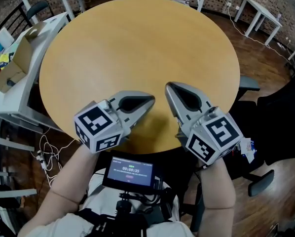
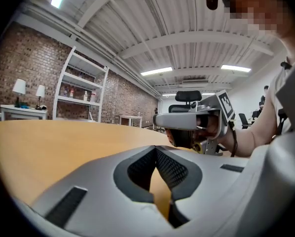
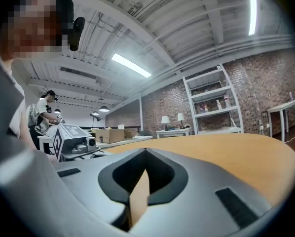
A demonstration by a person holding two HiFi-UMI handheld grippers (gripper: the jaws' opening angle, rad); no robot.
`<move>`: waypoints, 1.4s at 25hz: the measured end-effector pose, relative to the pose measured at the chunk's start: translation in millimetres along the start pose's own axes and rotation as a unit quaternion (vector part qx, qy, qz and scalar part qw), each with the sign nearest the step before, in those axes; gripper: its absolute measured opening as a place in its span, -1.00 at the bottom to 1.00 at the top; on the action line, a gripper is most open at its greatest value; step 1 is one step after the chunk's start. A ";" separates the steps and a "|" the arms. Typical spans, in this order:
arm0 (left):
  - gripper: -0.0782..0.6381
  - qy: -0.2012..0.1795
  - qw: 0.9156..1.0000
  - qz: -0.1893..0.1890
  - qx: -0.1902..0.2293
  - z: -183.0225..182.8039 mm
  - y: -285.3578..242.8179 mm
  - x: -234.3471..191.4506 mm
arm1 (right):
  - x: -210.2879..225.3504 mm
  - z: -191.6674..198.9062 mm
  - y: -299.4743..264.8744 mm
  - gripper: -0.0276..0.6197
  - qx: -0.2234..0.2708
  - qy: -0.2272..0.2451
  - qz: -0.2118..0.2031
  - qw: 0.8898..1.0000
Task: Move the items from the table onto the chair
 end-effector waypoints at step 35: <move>-0.76 0.020 0.993 -0.112 -0.014 25.8 110.2 -49.9 | -65.0 55.0 -99.6 -0.90 -0.089 0.022 -0.085 0.992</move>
Point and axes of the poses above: the fingertips, and each gripper's own axes: y backward along the fingers, x to its right, z out of its underside, the point moved 6 cm from there along y, backward along the fingers, and after that the axes turned 10 degrees about -y, right-handed, at the moved point
